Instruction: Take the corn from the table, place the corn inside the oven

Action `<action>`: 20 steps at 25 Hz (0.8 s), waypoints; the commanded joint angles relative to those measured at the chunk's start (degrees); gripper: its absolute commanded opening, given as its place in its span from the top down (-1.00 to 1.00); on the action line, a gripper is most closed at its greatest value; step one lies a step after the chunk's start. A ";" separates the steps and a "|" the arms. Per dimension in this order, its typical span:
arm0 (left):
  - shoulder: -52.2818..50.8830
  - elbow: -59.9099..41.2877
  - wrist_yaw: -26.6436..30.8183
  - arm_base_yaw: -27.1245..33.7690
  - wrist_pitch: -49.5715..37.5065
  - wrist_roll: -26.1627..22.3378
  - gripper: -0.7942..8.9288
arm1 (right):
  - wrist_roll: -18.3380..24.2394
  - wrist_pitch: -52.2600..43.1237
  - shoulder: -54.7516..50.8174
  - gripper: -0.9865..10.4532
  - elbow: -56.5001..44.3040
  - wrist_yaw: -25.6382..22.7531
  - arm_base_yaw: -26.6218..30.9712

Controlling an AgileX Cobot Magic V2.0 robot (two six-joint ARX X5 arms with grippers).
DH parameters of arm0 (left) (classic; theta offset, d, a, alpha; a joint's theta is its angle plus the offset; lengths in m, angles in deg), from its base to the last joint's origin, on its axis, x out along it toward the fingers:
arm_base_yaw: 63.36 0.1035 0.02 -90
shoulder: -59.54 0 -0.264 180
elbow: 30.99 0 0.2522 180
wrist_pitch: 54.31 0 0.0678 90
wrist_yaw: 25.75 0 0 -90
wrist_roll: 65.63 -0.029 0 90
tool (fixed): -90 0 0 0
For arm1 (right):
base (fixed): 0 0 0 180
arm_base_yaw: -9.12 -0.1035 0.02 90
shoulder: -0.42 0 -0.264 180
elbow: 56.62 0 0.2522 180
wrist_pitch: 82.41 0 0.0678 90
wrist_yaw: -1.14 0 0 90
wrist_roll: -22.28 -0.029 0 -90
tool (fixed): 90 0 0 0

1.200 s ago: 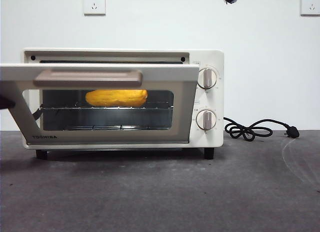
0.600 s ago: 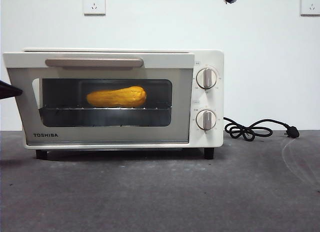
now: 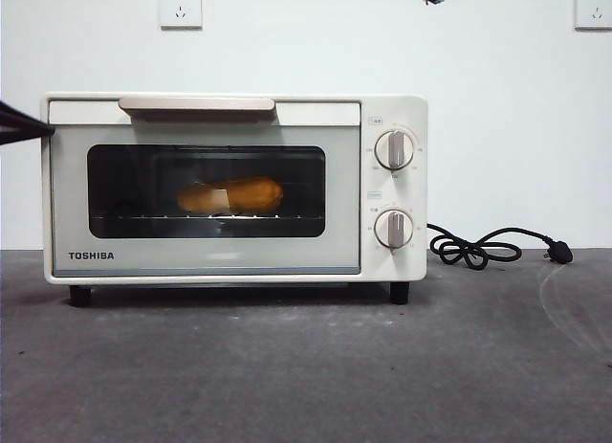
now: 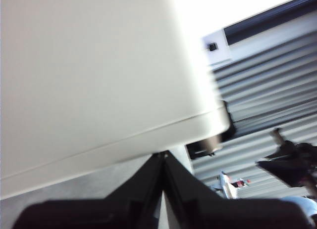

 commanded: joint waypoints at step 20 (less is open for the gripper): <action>-29.92 2.08 10.88 -0.85 32.76 -14.91 0.85 | 0.20 -0.44 -0.11 0.85 0.15 0.17 0.02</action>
